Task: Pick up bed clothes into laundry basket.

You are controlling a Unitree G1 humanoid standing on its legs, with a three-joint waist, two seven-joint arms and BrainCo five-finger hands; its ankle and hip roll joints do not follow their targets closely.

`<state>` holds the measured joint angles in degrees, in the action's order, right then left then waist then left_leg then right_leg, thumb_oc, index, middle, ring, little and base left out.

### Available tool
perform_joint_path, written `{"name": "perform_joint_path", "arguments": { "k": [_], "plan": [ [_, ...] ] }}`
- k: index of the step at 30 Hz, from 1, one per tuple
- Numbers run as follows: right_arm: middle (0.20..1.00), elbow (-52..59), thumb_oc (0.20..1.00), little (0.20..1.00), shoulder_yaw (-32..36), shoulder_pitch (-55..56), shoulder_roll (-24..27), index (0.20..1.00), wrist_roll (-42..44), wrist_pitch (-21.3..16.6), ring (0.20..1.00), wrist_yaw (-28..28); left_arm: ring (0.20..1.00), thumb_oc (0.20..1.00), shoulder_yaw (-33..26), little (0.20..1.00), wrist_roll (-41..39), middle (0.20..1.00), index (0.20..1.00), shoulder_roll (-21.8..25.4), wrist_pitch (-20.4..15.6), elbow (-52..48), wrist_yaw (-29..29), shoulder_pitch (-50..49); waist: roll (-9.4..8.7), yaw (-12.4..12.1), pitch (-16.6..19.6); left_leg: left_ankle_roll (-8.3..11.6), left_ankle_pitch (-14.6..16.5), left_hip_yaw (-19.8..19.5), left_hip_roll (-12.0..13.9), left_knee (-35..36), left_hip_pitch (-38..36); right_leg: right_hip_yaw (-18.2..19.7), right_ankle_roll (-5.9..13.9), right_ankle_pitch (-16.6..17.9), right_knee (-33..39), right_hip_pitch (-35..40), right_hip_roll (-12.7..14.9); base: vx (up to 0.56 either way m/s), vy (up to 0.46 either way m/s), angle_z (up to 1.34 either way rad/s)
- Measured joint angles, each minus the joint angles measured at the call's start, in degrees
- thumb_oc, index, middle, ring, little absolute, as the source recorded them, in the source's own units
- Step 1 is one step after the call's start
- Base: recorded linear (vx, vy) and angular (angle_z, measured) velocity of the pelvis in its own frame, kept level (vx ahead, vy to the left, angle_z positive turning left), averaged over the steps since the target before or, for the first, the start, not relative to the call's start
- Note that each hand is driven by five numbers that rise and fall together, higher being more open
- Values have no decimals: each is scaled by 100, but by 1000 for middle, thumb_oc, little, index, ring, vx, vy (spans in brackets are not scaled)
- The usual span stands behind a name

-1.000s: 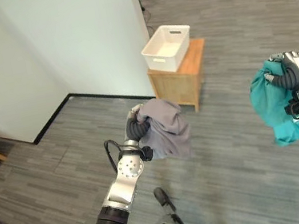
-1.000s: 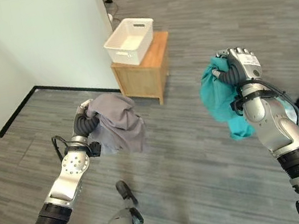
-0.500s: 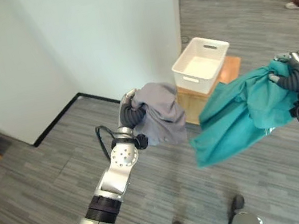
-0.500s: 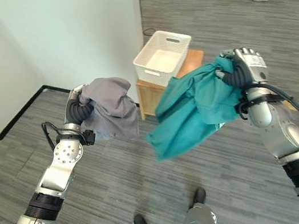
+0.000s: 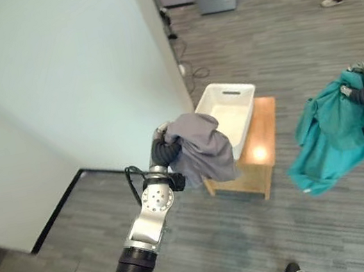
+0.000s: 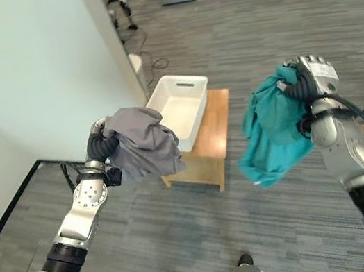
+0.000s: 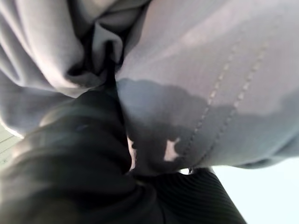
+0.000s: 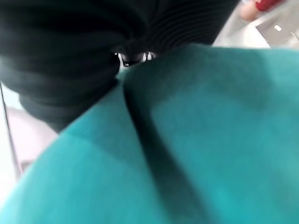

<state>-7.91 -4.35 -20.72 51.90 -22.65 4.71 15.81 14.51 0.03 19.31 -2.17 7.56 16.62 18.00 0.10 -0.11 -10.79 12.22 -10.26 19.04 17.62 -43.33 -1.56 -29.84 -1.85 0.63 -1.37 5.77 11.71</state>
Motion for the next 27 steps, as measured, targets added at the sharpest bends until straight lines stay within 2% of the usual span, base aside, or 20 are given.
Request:
{"name": "perform_joint_path", "arguments": {
  "k": [1, 3, 4, 5, 8, 9, 10, 11, 12, 13, 14, 15, 16, 17, 18, 19, 21, 22, 26, 27],
  "plan": [
    [200, -196, 200, 200, -125, -300, 139, 200, 18, 28, 200, 0, 200, 200, 51, 200, -9, 200, 200, -9, -16, 0, 7, 31, -122, -47, -30, 81, 146, -133, -33, -216, 505, 145, -12, -78, 166, 96, 33, 250, -51, -24],
    [200, -597, 200, 200, -405, -837, 425, 200, 23, 38, 200, 3, 200, 200, 186, 200, -131, 200, 200, -35, -43, 10, -2, 58, -238, -259, -96, -3, 446, -242, -99, 656, 1135, 265, -61, -38, 557, 374, 23, 296, 6, -40],
    [200, -772, 200, 200, -564, -1068, 550, 200, 39, 45, 200, -3, 200, 200, 227, 200, -165, 200, 200, -36, -43, 14, -2, 31, -245, -387, -98, -49, 411, -92, -100, 1507, 1259, 273, 92, 0, 689, 500, -5, 361, 38, -57],
    [200, -932, 200, 200, -783, -1369, 647, 200, 79, 41, 200, 0, 200, 200, 238, 200, -166, 200, 200, -32, -44, 57, -1, -25, -215, -566, -80, -159, 324, 339, -180, 2846, 1274, 288, 439, -83, 742, 704, -3, 367, 24, -43],
    [200, -990, 200, 200, -864, -1410, 799, 200, 163, 1, 200, 10, 200, 200, 400, 200, -167, 200, 200, -47, -45, 184, -19, -83, -72, -559, 40, -413, 133, 978, -646, 3646, 1316, 76, 838, -391, 744, 1306, 31, 283, -36, 7],
    [200, -1125, 200, 200, -989, -1523, 988, 200, 283, 21, 200, 26, 200, 200, 479, 200, -166, 200, 200, -61, -45, 169, -13, -95, 212, -511, 233, -459, 45, 1575, -683, 3660, 1232, 83, 1138, -514, 703, 1500, -157, 335, 27, 23],
    [200, -1152, 200, 200, -1115, -1672, 1067, 200, 302, 25, 200, 68, 200, 200, 494, 200, -168, 200, 200, -13, -62, 127, -6, -148, 434, -552, 445, -1687, 298, 1837, -652, 3761, 1156, 98, 1382, -710, 641, 1615, -277, 466, 69, 28],
    [200, -1172, 200, 200, -1159, -1672, 908, 200, 320, 25, 200, 136, 200, 200, 484, 200, -171, 200, 200, 157, -55, 162, -4, -142, 123, -490, 480, -1729, 450, 1857, -896, 3724, 1127, 55, 1432, -832, 639, 1746, -67, 298, 114, 26],
    [200, -1159, 200, 200, -1248, -1731, 870, 200, 343, -6, 200, 144, 200, 200, 473, 200, -175, 200, 200, 250, -20, 203, -4, -130, -25, -487, 526, -1650, 663, 1959, -1148, 3745, 1061, 18, 1500, -720, 257, 1659, 108, 211, 81, 52],
    [200, -1030, 200, 200, -1158, -1731, 838, 200, 352, -5, 200, 243, 200, 200, 513, 200, -214, 200, 200, 184, 25, 247, 6, -146, 178, -447, 486, -1449, 545, 1837, -1339, 4336, 619, -40, 1739, -1008, -1636, 990, 609, 126, 46, 43],
    [200, -990, 200, 200, -1154, -1698, 829, 200, 360, -6, 200, 268, 200, 200, 524, 200, -217, 200, 200, 179, 24, 230, 10, -108, 147, -490, 439, -1523, 495, 1710, -1512, 4447, 422, 184, 1833, -747, -2526, 623, 767, 143, -65, 93],
    [200, -978, 200, 200, -1067, -1588, 817, 200, 384, 10, 200, 272, 200, 200, 493, 200, -221, 200, 200, 112, 18, 310, 97, 3, 171, -365, 337, -1705, 600, 1356, -1644, 4451, 232, 669, 1819, -186, -4379, -98, 1173, 84, -239, 114],
    [200, -949, 200, 200, -969, -1609, 777, 200, 452, 10, 200, 270, 200, 200, 529, 200, -221, 200, 200, 166, -12, 367, 161, 141, 133, -224, 233, -1615, 654, 1142, -1723, 4524, 166, 1102, 1821, -273, -5341, -714, 1233, 73, -243, 186],
    [200, -883, 200, 200, -925, -1735, 879, 200, 526, -9, 200, 304, 200, 200, 547, 200, -218, 200, 200, 207, -18, 418, 167, 291, 130, -88, 102, -899, 770, 927, -1798, 4755, 99, 1322, 1538, -835, -4629, -1349, 1043, 131, -406, 165],
    [200, -945, 200, 200, -919, -1834, 901, 200, 527, -26, 200, 348, 200, 200, 536, 200, -218, 200, 200, 277, -25, 428, 169, 334, -120, -111, -20, -832, 989, 1122, -1820, 4345, 156, 1374, 1526, -766, -3440, -1465, 1265, 105, -302, 146],
    [200, -919, 200, 200, -872, -1892, 1024, 200, 537, 3, 200, 358, 200, 200, 573, 200, -215, 200, 200, 311, -22, 372, 159, 325, -67, -92, -49, -1724, 1001, 1105, -1720, 4160, 183, 1143, 1597, -381, -2577, -1390, 1302, 162, -391, 88],
    [200, -573, 200, 200, -725, -1501, 1491, 200, 572, -21, 200, 474, 200, 200, 622, 200, -197, 200, 200, 344, -7, 309, 122, 269, -147, -114, -20, -1596, 1084, 620, -1888, 4128, 202, 2010, 1642, -421, -1274, -639, 905, 115, -230, 100],
    [200, -589, 200, 200, -732, -1830, 1512, 200, 567, -37, 200, 467, 200, 200, 557, 200, -195, 200, 200, 411, -12, 277, 124, 250, -161, -160, -33, -1619, 935, 584, -1919, 4238, 120, 1991, 1589, -267, -330, -169, 699, 77, -218, 71],
    [200, -421, 200, 200, -745, -2144, 901, 200, 569, -79, 200, 492, 200, 200, 361, 200, -197, 200, 200, 256, -1, 364, 108, 60, -128, -436, -19, -1487, 826, 630, -1705, 4456, -269, 1518, 1491, 149, 482, 511, 428, 75, -159, -12],
    [200, -361, 200, 200, -743, -2175, 857, 200, 570, -99, 200, 491, 200, 200, 388, 200, -158, 200, 200, 167, -4, 295, 29, 38, -96, -345, 3, -1345, 727, 435, -1636, 4721, -463, 1235, 1444, 164, 716, 833, 256, 49, -123, 41]
  ]
}}
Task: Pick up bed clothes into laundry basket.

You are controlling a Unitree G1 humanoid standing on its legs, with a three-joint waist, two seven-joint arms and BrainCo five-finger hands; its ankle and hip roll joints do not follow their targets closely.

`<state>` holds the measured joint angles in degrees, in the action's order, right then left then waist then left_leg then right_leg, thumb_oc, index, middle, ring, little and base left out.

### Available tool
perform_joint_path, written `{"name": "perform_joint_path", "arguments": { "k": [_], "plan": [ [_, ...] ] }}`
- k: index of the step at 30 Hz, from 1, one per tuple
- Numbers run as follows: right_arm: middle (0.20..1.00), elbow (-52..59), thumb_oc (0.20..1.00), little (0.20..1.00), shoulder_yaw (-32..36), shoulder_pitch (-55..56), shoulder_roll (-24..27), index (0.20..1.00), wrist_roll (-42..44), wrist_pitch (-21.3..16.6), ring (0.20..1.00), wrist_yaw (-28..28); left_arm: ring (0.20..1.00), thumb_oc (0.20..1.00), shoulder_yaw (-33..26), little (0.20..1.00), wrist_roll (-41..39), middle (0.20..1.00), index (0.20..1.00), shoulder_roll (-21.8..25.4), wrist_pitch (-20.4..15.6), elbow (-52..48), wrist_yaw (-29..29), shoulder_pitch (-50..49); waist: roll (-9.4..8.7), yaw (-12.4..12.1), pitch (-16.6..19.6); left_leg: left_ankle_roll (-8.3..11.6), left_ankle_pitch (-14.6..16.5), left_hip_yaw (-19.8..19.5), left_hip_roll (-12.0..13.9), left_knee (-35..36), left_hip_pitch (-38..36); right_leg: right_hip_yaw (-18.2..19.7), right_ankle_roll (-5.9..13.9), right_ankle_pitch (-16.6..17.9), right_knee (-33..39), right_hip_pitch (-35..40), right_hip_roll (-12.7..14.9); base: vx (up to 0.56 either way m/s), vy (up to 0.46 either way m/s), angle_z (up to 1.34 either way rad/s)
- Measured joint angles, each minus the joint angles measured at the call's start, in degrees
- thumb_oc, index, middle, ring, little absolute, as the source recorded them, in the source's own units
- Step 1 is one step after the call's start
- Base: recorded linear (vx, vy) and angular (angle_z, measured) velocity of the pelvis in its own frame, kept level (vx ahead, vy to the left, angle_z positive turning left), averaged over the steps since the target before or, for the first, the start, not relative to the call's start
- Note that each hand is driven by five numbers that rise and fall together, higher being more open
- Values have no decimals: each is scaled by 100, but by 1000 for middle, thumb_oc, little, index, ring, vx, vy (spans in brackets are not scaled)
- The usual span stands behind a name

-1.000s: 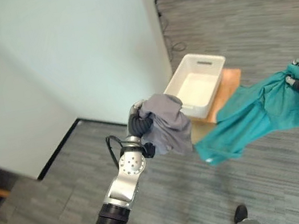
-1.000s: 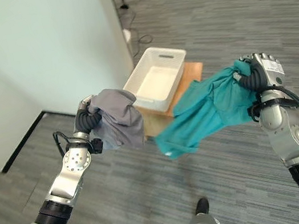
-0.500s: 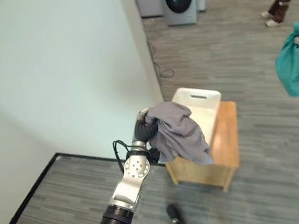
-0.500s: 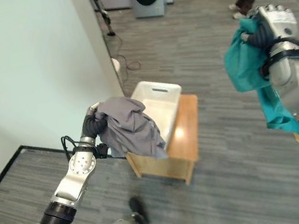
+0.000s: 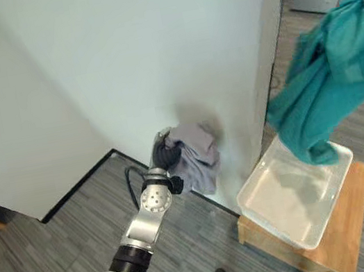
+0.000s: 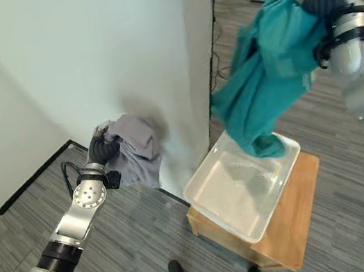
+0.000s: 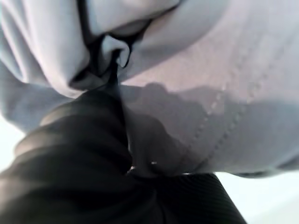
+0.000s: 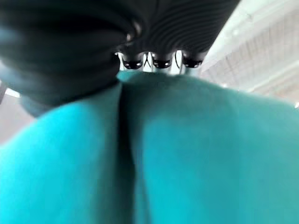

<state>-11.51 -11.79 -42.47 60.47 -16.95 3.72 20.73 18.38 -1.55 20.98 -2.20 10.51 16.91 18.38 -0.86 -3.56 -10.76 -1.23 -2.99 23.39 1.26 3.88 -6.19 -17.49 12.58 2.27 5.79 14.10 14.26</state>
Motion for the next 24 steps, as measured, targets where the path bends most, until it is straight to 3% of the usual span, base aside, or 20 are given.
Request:
{"name": "perform_joint_path", "arguments": {
  "k": [3, 7, 10, 16, 22, 24],
  "plan": [
    [200, 39, 200, 200, -2, -86, -78, 200, 1, -21, 200, -3, 200, 200, 88, 200, 7, 200, 200, -101, -22, -83, -45, -34, 42, 25, 44, 24, -85, -124, 184, 112, -121, -175, -53, -30, -2, 128, -207, 15, -84, 25],
    [200, 177, 200, 200, 12, -198, -82, 200, 2, -30, 200, 7, 200, 200, 95, 200, 7, 200, 200, -126, -23, -89, -78, -49, 86, 6, 78, -4, -104, -258, 231, 104, -114, -324, -60, -34, -3, 209, -306, -16, -74, 16],
    [200, 245, 200, 200, 14, -215, -89, 200, 1, -33, 200, 6, 200, 200, 87, 200, 7, 200, 200, -154, -22, -89, -114, -72, 73, -23, 88, -5, -105, -409, 229, 103, -121, -537, -60, -34, -4, 313, -300, -3, -30, 27],
    [200, 178, 200, 200, -40, -449, -193, 200, 13, -51, 200, 2, 200, 200, 71, 200, 2, 200, 200, -148, -14, -71, -107, -93, 74, -172, 90, -3, -105, -537, 222, 95, -109, -611, -59, -37, -2, 355, -332, -17, -50, 7],
    [200, 285, 200, 200, 5, -749, -356, 200, 137, -124, 200, 65, 200, 200, 27, 200, -1, 200, 200, -151, -13, -74, -93, -92, 74, -157, 91, 3, -102, -549, 225, 109, -100, -612, -96, -60, 0, 346, -320, -4, -10, 3],
    [200, 416, 200, 200, 118, -678, -527, 200, 147, -131, 200, 122, 200, 200, 21, 200, -1, 200, 200, -151, -12, -74, -93, -92, 74, -150, 90, 95, -117, -545, 212, 131, -88, -600, -158, -106, 0, 317, -309, -14, -7, -2]
  ]
}}
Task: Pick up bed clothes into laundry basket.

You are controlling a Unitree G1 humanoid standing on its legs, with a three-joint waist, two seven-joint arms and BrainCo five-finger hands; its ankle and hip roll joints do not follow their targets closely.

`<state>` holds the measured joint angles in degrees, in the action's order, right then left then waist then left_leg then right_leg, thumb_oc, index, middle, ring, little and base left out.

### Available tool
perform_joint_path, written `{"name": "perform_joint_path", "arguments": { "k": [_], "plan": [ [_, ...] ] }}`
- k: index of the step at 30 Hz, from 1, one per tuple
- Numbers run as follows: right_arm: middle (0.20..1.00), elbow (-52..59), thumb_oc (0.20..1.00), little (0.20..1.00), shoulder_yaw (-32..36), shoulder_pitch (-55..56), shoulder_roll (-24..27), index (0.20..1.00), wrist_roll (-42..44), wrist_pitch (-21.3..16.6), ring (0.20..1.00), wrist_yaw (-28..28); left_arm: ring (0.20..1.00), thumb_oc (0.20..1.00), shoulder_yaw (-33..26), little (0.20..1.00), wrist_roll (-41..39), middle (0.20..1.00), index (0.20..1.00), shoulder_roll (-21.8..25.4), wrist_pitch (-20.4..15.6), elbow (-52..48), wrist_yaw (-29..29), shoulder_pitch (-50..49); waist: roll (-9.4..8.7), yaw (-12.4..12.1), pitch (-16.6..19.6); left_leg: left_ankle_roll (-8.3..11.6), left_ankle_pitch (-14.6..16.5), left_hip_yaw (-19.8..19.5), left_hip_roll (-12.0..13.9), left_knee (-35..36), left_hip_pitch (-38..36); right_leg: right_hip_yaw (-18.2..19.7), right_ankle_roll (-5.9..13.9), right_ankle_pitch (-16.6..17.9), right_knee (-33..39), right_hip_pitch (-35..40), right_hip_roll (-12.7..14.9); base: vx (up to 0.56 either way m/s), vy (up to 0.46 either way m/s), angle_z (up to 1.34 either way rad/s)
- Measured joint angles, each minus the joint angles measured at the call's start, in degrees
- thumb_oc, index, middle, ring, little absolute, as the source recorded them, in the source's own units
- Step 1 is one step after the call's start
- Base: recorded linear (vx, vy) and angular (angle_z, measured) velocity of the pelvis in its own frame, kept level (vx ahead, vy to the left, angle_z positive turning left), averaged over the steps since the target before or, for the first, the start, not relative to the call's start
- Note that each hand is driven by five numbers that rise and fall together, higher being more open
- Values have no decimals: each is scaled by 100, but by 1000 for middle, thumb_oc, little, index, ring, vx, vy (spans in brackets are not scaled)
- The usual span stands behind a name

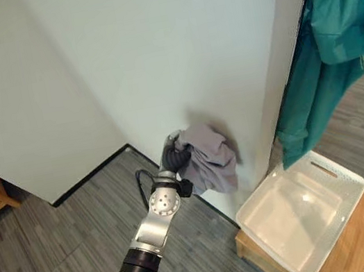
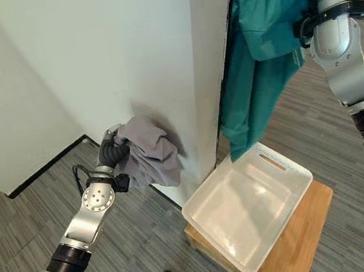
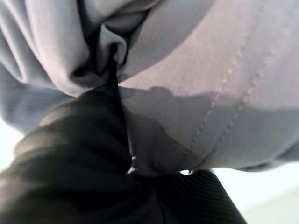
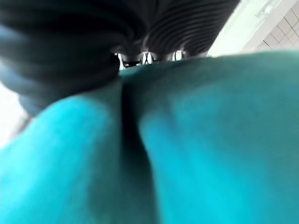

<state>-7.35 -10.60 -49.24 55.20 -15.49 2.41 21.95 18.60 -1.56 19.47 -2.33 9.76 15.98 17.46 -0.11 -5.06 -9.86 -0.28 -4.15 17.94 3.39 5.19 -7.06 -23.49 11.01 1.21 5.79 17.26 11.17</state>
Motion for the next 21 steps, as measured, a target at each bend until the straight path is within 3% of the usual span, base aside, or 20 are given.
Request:
{"name": "perform_joint_path", "arguments": {
  "k": [2, 6, 12, 21],
  "plan": [
    [200, 276, 200, 200, 331, 295, -365, 200, 33, -14, 200, 57, 200, 200, -3, 200, 1, 200, 200, -4, 4, 0, 0, -7, 1, 11, -1, 125, -14, 4, -18, 2, 20, 24, -35, -125, 1, -13, 38, 0, 0, 0],
    [200, 540, 200, 200, 419, 669, -473, 200, 49, -20, 200, 85, 200, 200, -1, 200, 2, 200, 200, -12, 5, 0, 2, -16, 92, 38, 60, 241, -15, -16, 30, 31, 104, 53, -89, -166, 1, -89, -2, -8, -4, 2],
    [200, 886, 200, 200, 595, 1080, -627, 200, 55, -80, 200, 126, 200, 200, -38, 200, 2, 200, 200, -94, 20, -44, 7, -222, 214, 212, 162, 223, -65, 26, 32, 14, 96, 126, -109, -98, 1, -118, 2, -22, -8, -4],
    [200, 673, 200, 200, 691, 1784, -922, 200, 22, 42, 200, 109, 200, 200, -34, 200, 0, 200, 200, -182, 41, -44, 11, -258, 223, 339, 190, 189, -113, 61, 50, 4, 36, 166, -114, -77, -1, -92, -23, -12, -3, -3]
  ]
}}
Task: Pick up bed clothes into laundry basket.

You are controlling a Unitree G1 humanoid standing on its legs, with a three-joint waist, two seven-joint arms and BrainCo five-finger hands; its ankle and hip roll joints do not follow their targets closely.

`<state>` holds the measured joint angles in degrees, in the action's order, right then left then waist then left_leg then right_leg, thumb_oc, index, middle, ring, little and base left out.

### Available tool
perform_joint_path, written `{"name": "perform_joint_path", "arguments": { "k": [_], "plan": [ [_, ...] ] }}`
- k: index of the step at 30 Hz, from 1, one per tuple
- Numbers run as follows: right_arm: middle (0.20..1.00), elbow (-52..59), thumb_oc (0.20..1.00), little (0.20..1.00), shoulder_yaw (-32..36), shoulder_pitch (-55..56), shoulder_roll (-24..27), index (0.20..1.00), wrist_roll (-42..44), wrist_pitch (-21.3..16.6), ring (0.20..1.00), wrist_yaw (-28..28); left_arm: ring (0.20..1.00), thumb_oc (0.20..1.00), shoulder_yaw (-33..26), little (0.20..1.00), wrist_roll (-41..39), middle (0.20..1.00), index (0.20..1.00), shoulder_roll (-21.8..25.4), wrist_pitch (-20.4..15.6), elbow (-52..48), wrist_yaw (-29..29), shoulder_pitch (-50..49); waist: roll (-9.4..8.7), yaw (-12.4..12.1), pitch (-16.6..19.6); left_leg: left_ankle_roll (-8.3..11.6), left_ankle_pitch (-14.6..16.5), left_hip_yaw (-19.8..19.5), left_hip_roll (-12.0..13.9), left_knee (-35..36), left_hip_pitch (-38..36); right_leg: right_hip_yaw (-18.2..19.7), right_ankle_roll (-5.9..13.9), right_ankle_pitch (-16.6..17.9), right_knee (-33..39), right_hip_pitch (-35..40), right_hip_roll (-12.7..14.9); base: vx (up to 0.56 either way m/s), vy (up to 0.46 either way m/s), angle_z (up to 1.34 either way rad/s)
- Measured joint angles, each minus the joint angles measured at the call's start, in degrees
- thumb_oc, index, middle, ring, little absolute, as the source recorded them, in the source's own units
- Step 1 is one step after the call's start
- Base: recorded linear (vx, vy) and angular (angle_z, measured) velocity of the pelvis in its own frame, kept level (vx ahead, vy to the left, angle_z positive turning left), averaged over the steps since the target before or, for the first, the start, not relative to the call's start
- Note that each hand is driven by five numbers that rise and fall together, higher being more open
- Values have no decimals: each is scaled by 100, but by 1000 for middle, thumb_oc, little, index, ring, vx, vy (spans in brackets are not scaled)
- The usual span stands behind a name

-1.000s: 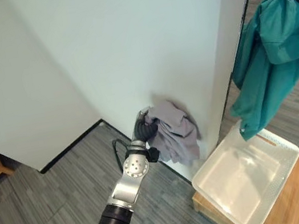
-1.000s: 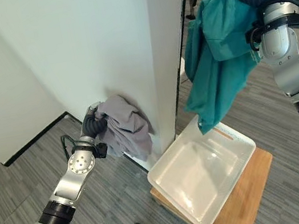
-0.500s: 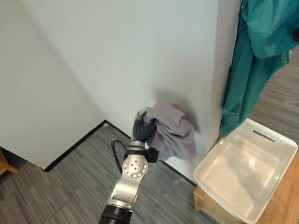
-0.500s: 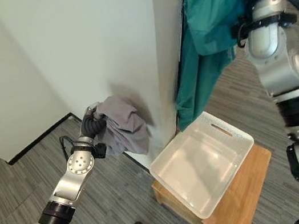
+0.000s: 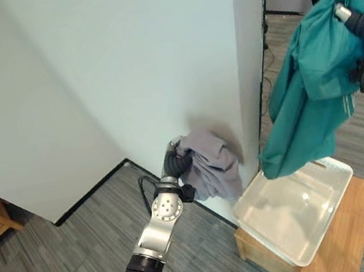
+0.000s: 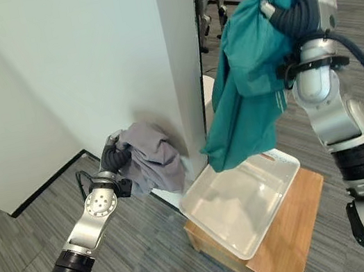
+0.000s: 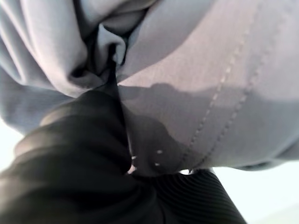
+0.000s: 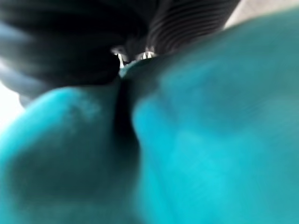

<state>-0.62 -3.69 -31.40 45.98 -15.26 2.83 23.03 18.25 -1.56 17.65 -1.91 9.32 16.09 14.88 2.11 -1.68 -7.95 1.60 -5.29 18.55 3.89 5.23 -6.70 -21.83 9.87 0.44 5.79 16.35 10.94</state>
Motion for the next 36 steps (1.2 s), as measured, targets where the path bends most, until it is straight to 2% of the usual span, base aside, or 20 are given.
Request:
{"name": "perform_joint_path", "arguments": {
  "k": [3, 5, 6, 10, 15, 16, 17, 22, 24, 25, 26, 27, 29, 30, 31, 32, 33, 34, 35, 36],
  "plan": [
    [200, -105, 200, 200, 84, 251, -126, 200, -66, 60, 200, -79, 200, 200, 8, 200, -1, 200, 200, -4, 1, 0, 1, -10, 3, 2, 11, 2, 1, 9, 22, 2, -13, 11, -1, -3, 2, -11, -9, -34, -7, -2],
    [200, -59, 200, 200, 259, 704, -464, 200, -153, 74, 200, -114, 200, 200, -8, 200, -1, 200, 200, 3, 4, -17, 22, -77, -17, -23, 24, 15, 11, 18, 36, 2, -27, 32, -4, -19, 2, -3, -23, -36, -15, -2],
    [200, -56, 200, 200, 250, 1175, -706, 200, -287, 84, 200, -246, 200, 200, -7, 200, -1, 200, 200, -2, 10, -18, 40, -147, 15, -18, 37, 24, 17, 8, 35, 4, -9, 34, -4, -19, 2, -8, -22, -40, -21, 0],
    [200, -137, 200, 200, 47, 1906, -938, 200, -468, 208, 200, -486, 200, 200, -7, 200, 6, 200, 200, -3, 22, -20, 48, -239, 104, -13, 59, 29, 12, -19, 38, 2, 45, 18, -9, -13, 1, -31, -36, -53, -24, 3],
    [200, -305, 200, 200, -168, 2086, -1210, 200, -670, 275, 200, -659, 200, 200, -6, 200, 3, 200, 200, -71, 75, -24, 43, -429, 241, -39, 25, 82, -70, -55, 105, 2, 185, -8, -25, -3, 1, -152, -110, -76, -21, 3],
    [482, -308, 482, 482, -197, 2172, -1258, 482, -727, 271, 482, -710, 200, 200, -7, 200, 3, 200, 200, -115, 78, -25, 40, -491, 262, -64, 26, 84, -86, -62, 120, 2, 227, -22, -28, -2, 1, -184, -125, -99, 1, 6],
    [1000, -345, 1000, 1000, -225, 2249, -1306, 1000, -729, 270, 1000, -736, 200, 200, -8, 200, 3, 200, 200, -154, 77, -34, 40, -567, 287, -87, 22, 81, -101, -77, 130, 2, 263, -38, -33, 2, 1, -213, -137, -116, 13, 10],
    [1000, -1234, 1000, 1000, -430, 2264, -1309, 1000, -726, 270, 1000, -832, 200, 200, 53, 200, -11, 200, 200, -173, 86, -44, -32, -799, 496, -217, -92, 93, -231, -206, 141, -1, 543, -133, -76, 32, -3, -416, -221, -255, -2, 21],
    [1000, -1659, 1000, 1000, -354, 2270, -1102, 1000, -706, 428, 1000, -830, 200, 200, 271, 200, -62, 200, 200, -158, 79, -67, -128, -659, 433, -199, -325, 670, -762, -365, 66, -117, 1033, -545, -214, 4, -191, -646, -72, -313, -45, 84],
    [1000, -1654, 1000, 1000, -342, 2199, -1072, 1000, -705, 434, 1000, -823, 200, 200, 283, 200, -70, 200, 200, -164, 83, -61, -157, -663, 342, -255, -387, 782, -815, -223, 84, -99, 1099, -607, -254, 30, -256, -783, 6, -167, -10, 26],
    [1000, -1629, 1000, 1000, -335, 2104, -1091, 1000, -691, 430, 1000, -816, 200, 200, 280, 200, -96, 200, 200, -138, 91, -61, -188, -652, 247, -245, -447, 496, -269, 127, 194, -730, 1150, -626, -329, 77, -297, -828, 168, -108, 56, 11],
    [1000, -1473, 1000, 1000, -289, 2107, -1099, 1000, -616, 397, 1000, -810, 200, 200, 277, 200, -228, 200, 200, -102, 96, -66, -279, -601, 52, -130, -565, 679, 145, 248, 336, -1796, 1099, -652, -322, 85, -419, -767, 456, -113, 141, 19],
    [1000, -1299, 1000, 1000, 89, 2221, -1056, 1000, -330, 369, 1000, -743, 200, 200, 300, 200, -281, 200, 200, -222, 57, -80, -321, -405, -130, 300, -672, 849, 397, -152, 529, -2485, 648, -762, -289, 66, -734, -645, 931, -132, 197, 48],
    [1000, -1331, 1000, 1000, 214, 2177, -1014, 1000, -200, 351, 1000, -700, 200, 200, 296, 200, -290, 200, 200, -265, 17, -102, -338, -336, -65, 337, -715, 766, 173, -250, 612, -2620, 511, -672, -171, -30, -1157, -798, 1034, -138, 307, 28],
    [1000, -1307, 1000, 1000, 388, 2212, -938, 1000, -116, 340, 1000, -676, 200, 200, 316, 200, -292, 200, 200, -332, -10, -161, -366, -263, -72, 456, -740, 837, 184, -521, 572, -2367, 287, -543, -148, -44, -1565, -1012, 1275, -91, 259, -7],
    [1000, -1306, 1000, 1000, 474, 2206, -934, 1000, -29, 339, 1000, -671, 200, 200, 323, 200, -303, 200, 200, -340, -12, -228, -368, -207, -33, 472, -766, 824, 207, -503, 457, -2288, 227, -422, -146, -45, -1979, -1238, 1404, -109, 373, -13],
    [1000, -1361, 1000, 1000, 529, 2261, -986, 1000, 63, 321, 1000, -674, 200, 200, 353, 200, -439, 200, 200, -294, -35, -214, -393, 41, -160, 601, -871, 681, 412, -519, 410, -2223, 234, -105, 93, -310, -2234, -1826, 1405, -71, 288, -27],
    [1000, -1282, 1000, 1000, 558, 2326, -1059, 1000, 103, 317, 1000, -697, 200, 200, 349, 200, -465, 200, 200, -183, -49, -204, -396, 198, -264, 601, -855, 767, 638, -623, 437, -2143, 238, -26, 46, 23, -1428, -1906, 1110, -176, 374, -38],
    [1000, -1236, 1000, 1000, 553, 2254, -1140, 1000, 172, 309, 1000, -715, 200, 200, 328, 200, -469, 200, 200, 35, -51, -251, -395, 295, -464, 597, -833, 775, 912, -733, 333, -2019, 165, -82, -193, 795, -1118, -1983, 989, -200, 235, -49],
    [1000, -1214, 1000, 1000, 593, 2141, -1082, 1000, 173, 303, 1000, -715, 200, 200, 312, 200, -474, 200, 200, 58, -38, -206, -399, 353, -382, 645, -835, 796, 1228, -824, 381, -1729, 2, -106, -144, 852, -1053, -2000, 906, -245, 260, -32]
  ]
}}
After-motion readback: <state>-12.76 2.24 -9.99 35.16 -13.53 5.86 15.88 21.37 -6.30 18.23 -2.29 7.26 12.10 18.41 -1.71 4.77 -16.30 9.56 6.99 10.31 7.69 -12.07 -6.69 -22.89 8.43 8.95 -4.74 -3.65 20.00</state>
